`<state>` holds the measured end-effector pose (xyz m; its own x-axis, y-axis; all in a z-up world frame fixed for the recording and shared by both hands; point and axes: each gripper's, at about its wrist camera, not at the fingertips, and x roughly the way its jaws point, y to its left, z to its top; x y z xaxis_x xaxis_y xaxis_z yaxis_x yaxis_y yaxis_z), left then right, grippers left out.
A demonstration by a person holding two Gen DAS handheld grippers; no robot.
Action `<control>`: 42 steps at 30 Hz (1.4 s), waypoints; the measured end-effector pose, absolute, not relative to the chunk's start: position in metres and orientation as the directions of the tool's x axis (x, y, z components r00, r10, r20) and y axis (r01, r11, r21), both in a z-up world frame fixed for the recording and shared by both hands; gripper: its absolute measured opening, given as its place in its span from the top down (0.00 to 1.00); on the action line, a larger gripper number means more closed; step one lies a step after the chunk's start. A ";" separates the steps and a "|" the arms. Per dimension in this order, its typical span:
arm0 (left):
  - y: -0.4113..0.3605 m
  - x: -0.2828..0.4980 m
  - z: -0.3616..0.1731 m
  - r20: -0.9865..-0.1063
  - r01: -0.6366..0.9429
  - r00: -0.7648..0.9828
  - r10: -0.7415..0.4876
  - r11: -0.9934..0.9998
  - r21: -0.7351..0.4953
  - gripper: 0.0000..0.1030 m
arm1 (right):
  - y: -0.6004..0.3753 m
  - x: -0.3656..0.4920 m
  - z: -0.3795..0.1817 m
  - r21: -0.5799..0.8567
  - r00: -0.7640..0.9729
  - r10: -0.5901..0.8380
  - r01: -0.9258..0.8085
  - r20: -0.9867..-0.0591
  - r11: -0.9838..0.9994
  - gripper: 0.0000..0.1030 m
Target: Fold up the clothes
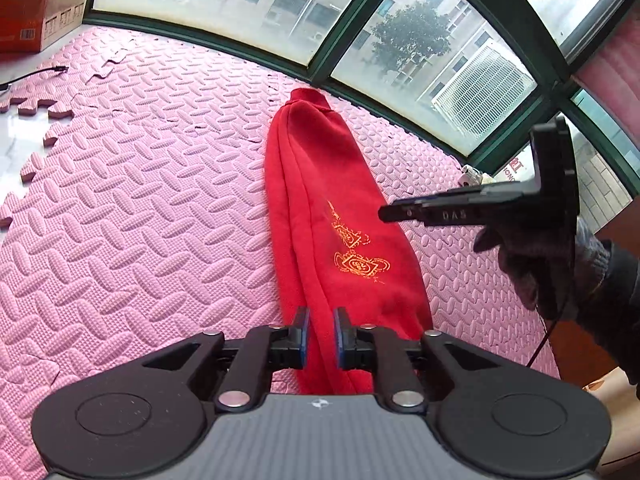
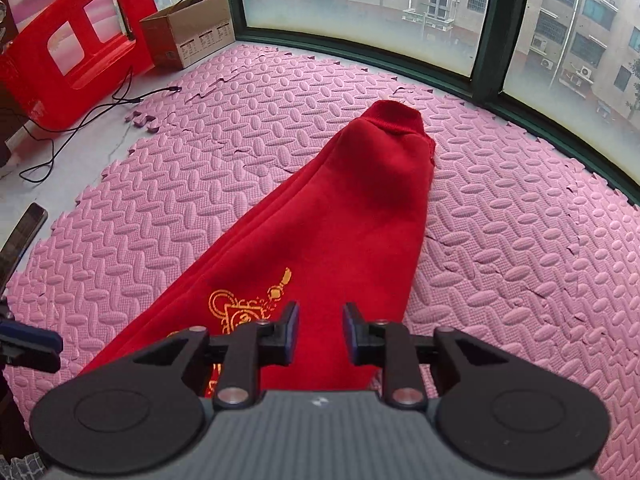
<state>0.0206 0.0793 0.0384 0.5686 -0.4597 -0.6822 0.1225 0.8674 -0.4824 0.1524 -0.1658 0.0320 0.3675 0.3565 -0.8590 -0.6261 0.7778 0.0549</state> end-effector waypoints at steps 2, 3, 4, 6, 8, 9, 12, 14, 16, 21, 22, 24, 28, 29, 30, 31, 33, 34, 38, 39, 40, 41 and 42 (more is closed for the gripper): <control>0.071 0.029 0.041 -0.675 0.135 0.575 -0.462 0.868 -0.479 0.86 | -0.169 0.138 0.028 0.068 0.350 0.373 -0.646 -0.859 0.761 0.77; 0.066 0.034 0.039 -0.677 0.144 0.570 -0.466 0.868 -0.476 0.86 | -0.169 0.132 0.026 0.073 0.346 0.383 -0.652 -0.857 0.754 0.77; 0.060 0.039 0.037 -0.678 0.153 0.565 -0.470 0.867 -0.474 0.86 | -0.170 0.126 0.025 0.078 0.343 0.391 -0.659 -0.854 0.748 0.76; 0.049 0.050 0.032 -0.682 0.170 0.554 -0.477 0.867 -0.468 0.86 | -0.170 0.118 0.021 0.077 0.339 0.400 -0.674 -0.851 0.735 0.74; 0.040 0.058 0.023 -0.700 0.173 0.536 -0.472 0.873 -0.456 0.86 | -0.169 0.114 0.018 0.063 0.347 0.398 -0.682 -0.849 0.729 0.70; 0.037 0.062 0.018 -0.713 0.170 0.525 -0.465 0.878 -0.448 0.86 | -0.169 0.110 0.016 0.046 0.354 0.390 -0.687 -0.850 0.725 0.70; 0.032 0.065 0.006 -0.745 0.167 0.495 -0.447 0.890 -0.423 0.86 | -0.169 0.104 0.018 0.032 0.364 0.386 -0.690 -0.848 0.723 0.69; 0.030 0.064 0.003 -0.757 0.174 0.491 -0.431 0.900 -0.400 0.86 | -0.171 0.096 0.024 0.028 0.376 0.390 -0.689 -0.841 0.724 0.66; 0.029 0.064 0.003 -0.762 0.179 0.492 -0.420 0.906 -0.384 0.86 | -0.171 0.088 0.026 0.039 0.367 0.401 -0.694 -0.839 0.719 0.66; 0.020 0.063 0.002 -0.781 0.195 0.491 -0.386 0.923 -0.333 0.85 | -0.166 0.069 0.016 0.010 0.379 0.377 -0.693 -0.845 0.720 0.63; 0.018 0.063 0.002 -0.785 0.201 0.490 -0.378 0.926 -0.319 0.84 | -0.164 0.065 0.013 -0.003 0.387 0.367 -0.691 -0.846 0.722 0.63; 0.013 0.062 0.003 -0.791 0.216 0.490 -0.366 0.930 -0.296 0.81 | -0.163 0.062 0.013 -0.032 0.406 0.353 -0.693 -0.843 0.720 0.63; 0.004 0.060 0.004 -0.799 0.242 0.494 -0.344 0.937 -0.254 0.71 | -0.163 0.056 0.021 -0.043 0.432 0.356 -0.683 -0.829 0.729 0.61; 0.003 0.059 0.004 -0.799 0.247 0.497 -0.340 0.938 -0.245 0.71 | -0.163 0.055 0.023 -0.041 0.435 0.359 -0.682 -0.826 0.731 0.61; 0.002 0.058 0.004 -0.799 0.251 0.499 -0.336 0.938 -0.237 0.70 | -0.163 0.054 0.024 -0.039 0.436 0.362 -0.681 -0.824 0.731 0.60; 0.001 0.057 0.004 -0.799 0.252 0.500 -0.334 0.939 -0.235 0.70 | -0.164 0.051 0.022 -0.036 0.429 0.360 -0.682 -0.828 0.730 0.60; 0.002 0.057 0.003 -0.800 0.249 0.500 -0.333 0.939 -0.235 0.68 | -0.164 0.046 0.019 -0.029 0.417 0.358 -0.684 -0.836 0.729 0.60; 0.001 0.057 0.003 -0.800 0.250 0.500 -0.332 0.940 -0.233 0.68 | -0.164 0.045 0.018 -0.031 0.416 0.355 -0.685 -0.837 0.728 0.60; 0.000 0.056 0.003 -0.802 0.257 0.503 -0.323 0.941 -0.218 0.65 | -0.168 0.034 0.019 -0.034 0.430 0.352 -0.671 -0.832 0.740 0.59; 0.000 0.055 0.003 -0.802 0.258 0.504 -0.321 0.942 -0.215 0.65 | -0.169 0.033 0.022 -0.032 0.437 0.355 -0.666 -0.826 0.745 0.59; 0.000 0.055 0.002 -0.802 0.258 0.504 -0.321 0.942 -0.214 0.65 | -0.170 0.031 0.025 -0.029 0.445 0.360 -0.661 -0.820 0.750 0.59; 0.000 0.055 0.002 -0.801 0.258 0.505 -0.320 0.942 -0.214 0.64 | -0.171 0.027 0.030 -0.018 0.450 0.375 -0.658 -0.811 0.753 0.59; 0.000 0.055 0.002 -0.801 0.257 0.506 -0.320 0.942 -0.214 0.64 | -0.171 0.024 0.033 -0.012 0.449 0.385 -0.663 -0.806 0.749 0.59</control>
<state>0.0549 0.0004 0.0019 0.5059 -0.3197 -0.8011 0.2574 0.9424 -0.2135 0.0235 -0.1713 0.0330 0.4489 0.3849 -0.8064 -0.6629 0.7486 -0.0118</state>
